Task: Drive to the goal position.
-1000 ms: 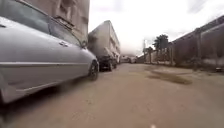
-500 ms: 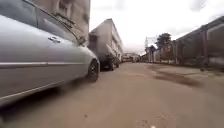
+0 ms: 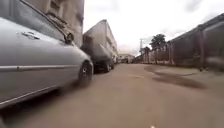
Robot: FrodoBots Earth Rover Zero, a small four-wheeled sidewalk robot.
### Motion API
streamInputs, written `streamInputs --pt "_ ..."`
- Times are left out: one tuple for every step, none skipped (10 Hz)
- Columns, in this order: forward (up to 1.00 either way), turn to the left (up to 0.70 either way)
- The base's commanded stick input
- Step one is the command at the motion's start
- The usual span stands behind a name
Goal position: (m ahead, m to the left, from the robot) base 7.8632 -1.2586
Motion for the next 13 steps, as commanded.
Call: streamInputs --pt "0.70 0.00" --pt "0.70 0.00" --pt "0.70 0.00" --pt "0.70 0.00" --pt "0.70 0.00" --pt "0.70 0.00" --pt "0.70 0.00" --pt "0.70 0.00" --pt "0.70 0.00" --pt "0.70 0.00" --pt "0.70 0.00" --pt "0.70 0.00" --pt "0.70 0.00"
